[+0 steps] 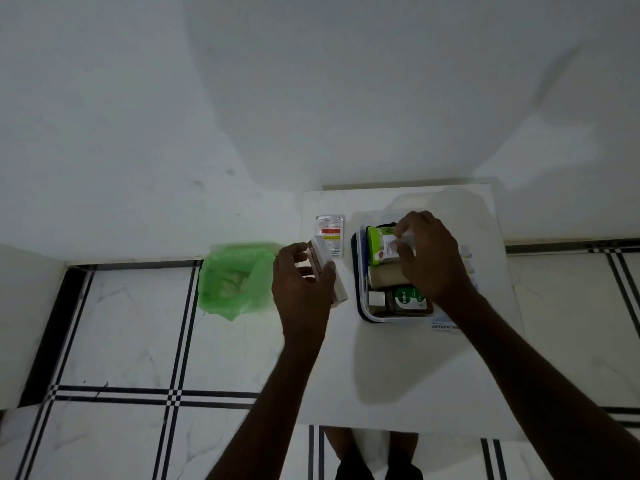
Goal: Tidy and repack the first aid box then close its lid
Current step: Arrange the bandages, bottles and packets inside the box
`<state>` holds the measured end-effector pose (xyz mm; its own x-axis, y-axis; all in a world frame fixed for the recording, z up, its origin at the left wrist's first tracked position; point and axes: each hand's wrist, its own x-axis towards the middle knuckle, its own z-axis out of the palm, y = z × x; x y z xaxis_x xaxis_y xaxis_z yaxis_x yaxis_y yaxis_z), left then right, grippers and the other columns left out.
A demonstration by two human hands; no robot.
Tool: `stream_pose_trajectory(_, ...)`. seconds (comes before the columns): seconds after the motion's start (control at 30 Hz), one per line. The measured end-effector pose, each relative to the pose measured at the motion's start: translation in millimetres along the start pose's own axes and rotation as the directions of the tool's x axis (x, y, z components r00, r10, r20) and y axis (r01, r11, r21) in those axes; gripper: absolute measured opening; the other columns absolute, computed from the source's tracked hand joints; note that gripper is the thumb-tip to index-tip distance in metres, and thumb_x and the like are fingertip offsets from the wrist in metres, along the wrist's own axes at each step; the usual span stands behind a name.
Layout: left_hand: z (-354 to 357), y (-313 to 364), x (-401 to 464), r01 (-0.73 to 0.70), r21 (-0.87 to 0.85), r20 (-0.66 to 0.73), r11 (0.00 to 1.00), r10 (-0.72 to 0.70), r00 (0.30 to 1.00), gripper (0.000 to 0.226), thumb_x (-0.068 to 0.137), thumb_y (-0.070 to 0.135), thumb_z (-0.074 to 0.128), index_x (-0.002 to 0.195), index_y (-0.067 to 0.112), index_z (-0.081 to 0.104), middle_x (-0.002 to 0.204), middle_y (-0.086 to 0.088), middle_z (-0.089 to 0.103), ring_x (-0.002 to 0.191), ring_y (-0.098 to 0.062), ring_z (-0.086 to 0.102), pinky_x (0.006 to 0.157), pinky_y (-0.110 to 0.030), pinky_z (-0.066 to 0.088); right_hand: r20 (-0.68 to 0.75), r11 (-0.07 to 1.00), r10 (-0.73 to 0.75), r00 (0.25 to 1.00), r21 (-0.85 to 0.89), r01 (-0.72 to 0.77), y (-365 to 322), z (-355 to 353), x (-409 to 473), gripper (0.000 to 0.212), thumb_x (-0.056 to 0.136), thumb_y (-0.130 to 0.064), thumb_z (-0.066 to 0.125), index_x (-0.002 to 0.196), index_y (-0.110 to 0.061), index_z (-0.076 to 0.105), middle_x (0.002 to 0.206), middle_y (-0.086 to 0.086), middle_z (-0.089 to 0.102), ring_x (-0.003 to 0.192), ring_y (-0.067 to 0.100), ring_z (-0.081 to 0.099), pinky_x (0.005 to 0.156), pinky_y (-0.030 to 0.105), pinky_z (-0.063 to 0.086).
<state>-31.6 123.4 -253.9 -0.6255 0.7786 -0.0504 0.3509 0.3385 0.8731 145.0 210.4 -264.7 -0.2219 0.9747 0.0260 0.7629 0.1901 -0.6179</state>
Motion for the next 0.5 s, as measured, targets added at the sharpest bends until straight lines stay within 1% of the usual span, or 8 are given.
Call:
stream_pose_trajectory(0.07, 1, 17, -4, -0.016, -0.088, 0.064, 0.996, 0.022, 0.998, 0.042, 0.078, 0.018, 0.081, 0.114, 0.016, 0.06, 0.104, 0.005, 0.066, 0.075, 0.002, 0.064, 0.059, -0.012, 0.052, -0.017, 0.998, 0.026, 1.0, 0.066, -0.024, -1, -5, 3, 0.003, 0.09, -0.012, 0.059, 0.089, -0.01, 0.061, 0.099, 0.009, 0.065, 0.09, 0.024, 0.06, 0.076, 0.032, 0.044)
stream_pose_trajectory(0.13, 10, 30, -9, -0.081, -0.104, 0.14, 0.991, 0.095, 0.986, 0.041, 0.078, 0.022, 0.081, 0.114, 0.017, 0.061, 0.097, 0.01, 0.068, 0.076, 0.004, 0.065, 0.065, -0.015, 0.056, 0.01, 0.979, 0.117, 0.993, 0.165, -0.117, -5, -15, 6, 0.019, 0.096, -0.019, 0.051, 0.09, -0.009, 0.067, 0.096, 0.008, 0.07, 0.078, 0.018, 0.061, 0.076, 0.036, 0.05)
stream_pose_trajectory(0.2, 24, 39, -12, -0.132, -0.085, 0.205, 0.988, 0.147, 0.968, 0.043, 0.078, 0.027, 0.081, 0.116, 0.018, 0.062, 0.097, 0.006, 0.071, 0.083, -0.002, 0.068, 0.073, -0.024, 0.06, 0.101, 0.914, 0.212, 0.972, 0.333, -0.233, -11, -28, 7, 0.035, 0.1, -0.03, 0.045, 0.091, -0.009, 0.071, 0.094, 0.008, 0.073, 0.075, 0.017, 0.062, 0.077, 0.04, 0.053)
stream_pose_trajectory(0.23, 31, 41, -13, -0.146, -0.066, 0.231, 0.987, 0.157, 0.96, 0.045, 0.079, 0.028, 0.08, 0.118, 0.018, 0.061, 0.101, 0.003, 0.072, 0.086, -0.006, 0.068, 0.075, -0.022, 0.059, 0.147, 0.87, 0.242, 0.959, 0.403, -0.282, -13, -33, 8, 0.041, 0.1, -0.037, 0.044, 0.089, -0.009, 0.072, 0.092, 0.009, 0.073, 0.078, 0.021, 0.065, 0.077, 0.04, 0.054)
stream_pose_trajectory(0.27, 38, 44, -14, -0.161, -0.041, 0.25, 0.986, 0.166, 0.954, 0.048, 0.079, 0.028, 0.08, 0.122, 0.018, 0.059, 0.105, 0.001, 0.071, 0.09, -0.009, 0.067, 0.076, -0.014, 0.056, 0.181, 0.845, 0.256, 0.949, 0.436, -0.311, -15, -36, 9, 0.044, 0.099, -0.042, 0.045, 0.088, -0.009, 0.072, 0.091, 0.011, 0.073, 0.081, 0.025, 0.067, 0.077, 0.04, 0.055)
stream_pose_trajectory(0.37, 53, 49, -13, -0.208, 0.009, 0.306, 0.978, 0.195, 0.932, 0.06, 0.079, 0.027, 0.08, 0.132, 0.019, 0.052, 0.109, -0.002, 0.07, 0.091, -0.008, 0.063, 0.07, 0.003, 0.042, 0.177, 0.905, 0.232, 0.956, 0.321, -0.279, -15, -38, 11, 0.039, 0.093, -0.041, 0.057, 0.093, -0.006, 0.073, 0.092, 0.013, 0.074, 0.086, 0.028, 0.069, 0.077, 0.035, 0.054)
stream_pose_trajectory(0.43, 53, 49, -10, -0.245, 0.012, 0.359, 0.969, 0.225, 0.906, 0.062, 0.08, 0.026, 0.079, 0.134, 0.018, 0.05, 0.109, -0.001, 0.07, 0.09, -0.006, 0.06, 0.069, 0.003, 0.041, 0.129, 0.927, 0.229, 0.965, 0.274, -0.256, -13, -36, 12, 0.03, 0.09, -0.034, 0.063, 0.096, -0.006, 0.074, 0.093, 0.01, 0.074, 0.085, 0.023, 0.068, 0.071, 0.025, 0.048)
stream_pose_trajectory(0.5, 49, 48, -4, -0.363, 0.092, 0.372, 0.927, 0.306, 0.876, 0.048, 0.087, 0.025, 0.07, 0.131, 0.015, 0.055, 0.108, -0.002, 0.071, 0.093, -0.011, 0.062, 0.072, -0.005, 0.044, 0.091, 0.931, 0.238, 0.967, 0.262, -0.253, -10, -36, 12, 0.025, 0.089, -0.03, 0.066, 0.094, -0.007, 0.074, 0.089, 0.005, 0.073, 0.074, 0.013, 0.065, 0.06, 0.014, 0.043)
